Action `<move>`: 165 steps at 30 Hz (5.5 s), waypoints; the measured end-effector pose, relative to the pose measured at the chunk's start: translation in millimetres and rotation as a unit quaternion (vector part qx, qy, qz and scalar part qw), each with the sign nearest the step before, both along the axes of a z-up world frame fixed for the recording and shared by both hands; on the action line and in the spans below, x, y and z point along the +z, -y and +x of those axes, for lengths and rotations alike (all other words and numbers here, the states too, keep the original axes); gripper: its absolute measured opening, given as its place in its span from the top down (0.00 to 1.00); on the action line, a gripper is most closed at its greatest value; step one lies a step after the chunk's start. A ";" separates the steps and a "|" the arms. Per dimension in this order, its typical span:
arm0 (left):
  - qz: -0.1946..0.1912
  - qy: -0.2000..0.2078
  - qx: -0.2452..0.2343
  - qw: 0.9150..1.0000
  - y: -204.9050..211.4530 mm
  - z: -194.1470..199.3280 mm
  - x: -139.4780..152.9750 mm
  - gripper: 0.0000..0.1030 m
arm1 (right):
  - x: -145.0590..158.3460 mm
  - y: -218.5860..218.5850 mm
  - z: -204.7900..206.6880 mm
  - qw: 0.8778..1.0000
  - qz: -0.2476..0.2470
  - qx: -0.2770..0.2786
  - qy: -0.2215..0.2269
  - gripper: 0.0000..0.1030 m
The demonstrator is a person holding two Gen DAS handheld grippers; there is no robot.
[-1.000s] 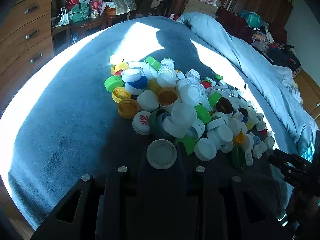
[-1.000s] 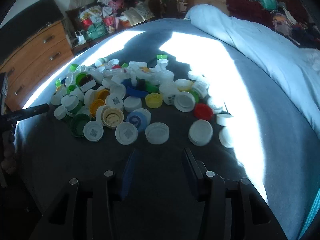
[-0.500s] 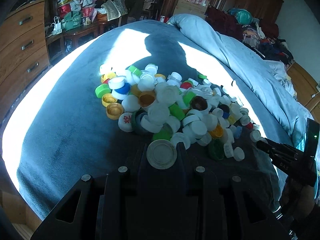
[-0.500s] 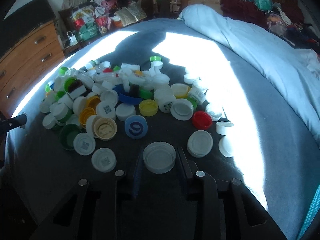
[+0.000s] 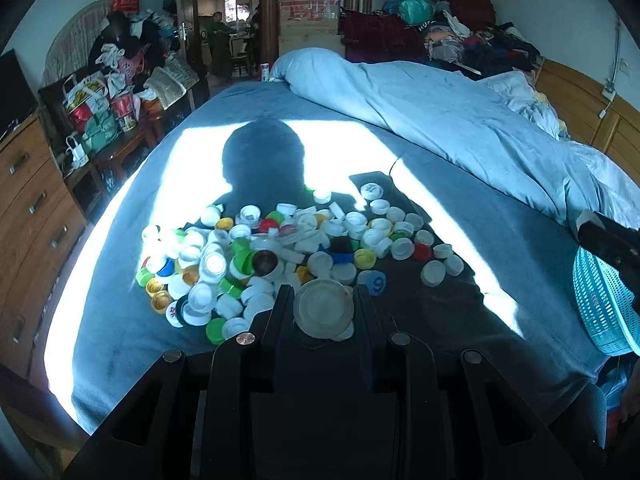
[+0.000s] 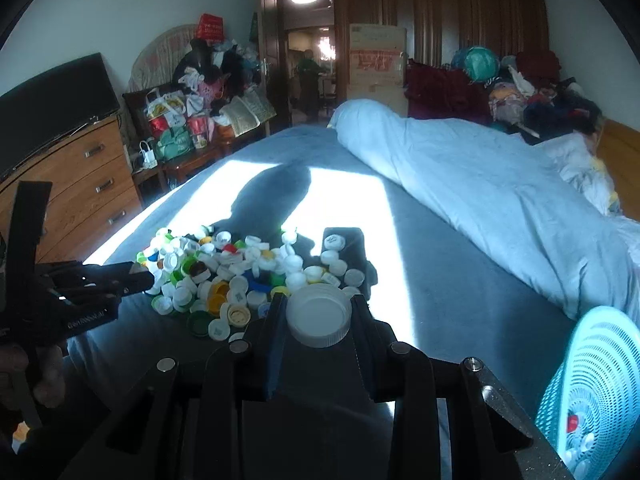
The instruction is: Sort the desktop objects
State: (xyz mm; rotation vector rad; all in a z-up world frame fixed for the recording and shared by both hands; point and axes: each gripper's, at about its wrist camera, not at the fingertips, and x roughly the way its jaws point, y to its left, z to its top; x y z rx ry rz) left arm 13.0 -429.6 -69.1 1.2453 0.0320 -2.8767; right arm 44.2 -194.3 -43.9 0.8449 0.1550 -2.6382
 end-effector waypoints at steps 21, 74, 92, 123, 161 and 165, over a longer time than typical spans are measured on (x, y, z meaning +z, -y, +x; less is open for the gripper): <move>-0.040 -0.047 -0.163 0.985 -210.8 -14.7 63.0 0.76 | 52.0 -174.0 45.4 0.985 -0.003 -0.165 -0.058 0.67; 0.038 0.117 0.116 0.986 145.1 -127.7 -97.1 0.61 | -26.5 -118.1 33.2 0.994 -0.007 -0.112 0.018 0.32; 0.031 0.019 0.022 0.999 89.8 -63.7 -64.4 0.61 | -174.8 -163.8 -54.7 0.942 0.012 -0.299 0.151 0.38; 0.079 0.113 0.021 0.990 87.1 -5.2 -112.8 0.61 | -105.4 -119.0 17.8 0.981 -0.074 -0.115 0.140 0.41; 0.073 0.080 0.022 0.994 85.0 -12.1 -135.9 0.69 | -162.1 -59.1 13.5 0.981 -0.062 -0.036 0.178 0.41; 0.074 0.076 0.021 0.994 89.2 -2.9 -129.3 0.76 | -159.2 -37.6 1.6 0.982 -0.066 0.006 0.174 0.45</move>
